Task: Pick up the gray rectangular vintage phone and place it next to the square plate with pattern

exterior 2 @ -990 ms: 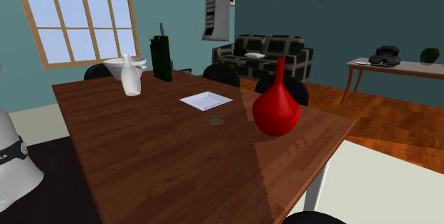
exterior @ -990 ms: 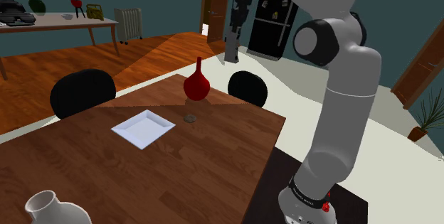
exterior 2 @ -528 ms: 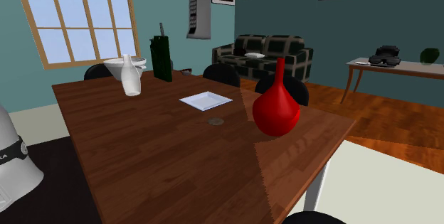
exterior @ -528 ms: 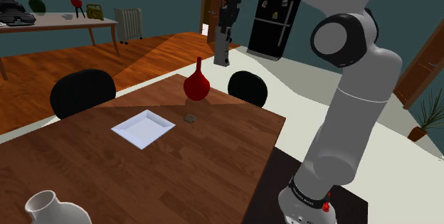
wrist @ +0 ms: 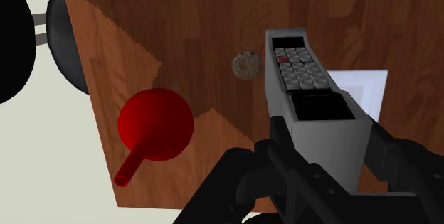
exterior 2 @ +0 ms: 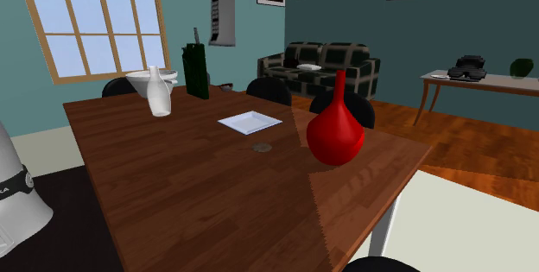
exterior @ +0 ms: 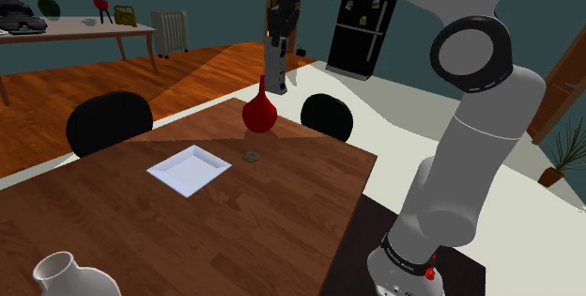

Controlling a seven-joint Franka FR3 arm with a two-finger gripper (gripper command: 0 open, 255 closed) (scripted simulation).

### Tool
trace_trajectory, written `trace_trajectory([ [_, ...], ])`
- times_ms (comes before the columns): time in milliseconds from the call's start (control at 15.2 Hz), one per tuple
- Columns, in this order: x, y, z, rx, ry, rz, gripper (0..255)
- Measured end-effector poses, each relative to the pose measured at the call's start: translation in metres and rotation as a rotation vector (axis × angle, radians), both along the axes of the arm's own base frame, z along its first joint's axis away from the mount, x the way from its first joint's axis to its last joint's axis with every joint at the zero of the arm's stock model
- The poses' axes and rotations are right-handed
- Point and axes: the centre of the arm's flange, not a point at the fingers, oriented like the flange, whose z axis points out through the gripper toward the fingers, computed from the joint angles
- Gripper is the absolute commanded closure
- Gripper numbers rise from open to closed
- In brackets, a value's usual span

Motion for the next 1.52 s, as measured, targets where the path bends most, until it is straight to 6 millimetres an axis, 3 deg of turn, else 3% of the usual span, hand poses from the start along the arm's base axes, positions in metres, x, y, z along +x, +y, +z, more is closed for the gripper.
trace_trajectory([
  [330,-0.004,0.067,0.001,0.000,0.000,0.000,255],
  [462,-0.005,0.077,-0.006,0.000,0.001,0.000,255],
  [1518,-0.007,0.082,-0.090,0.000,0.001,-0.001,255],
])
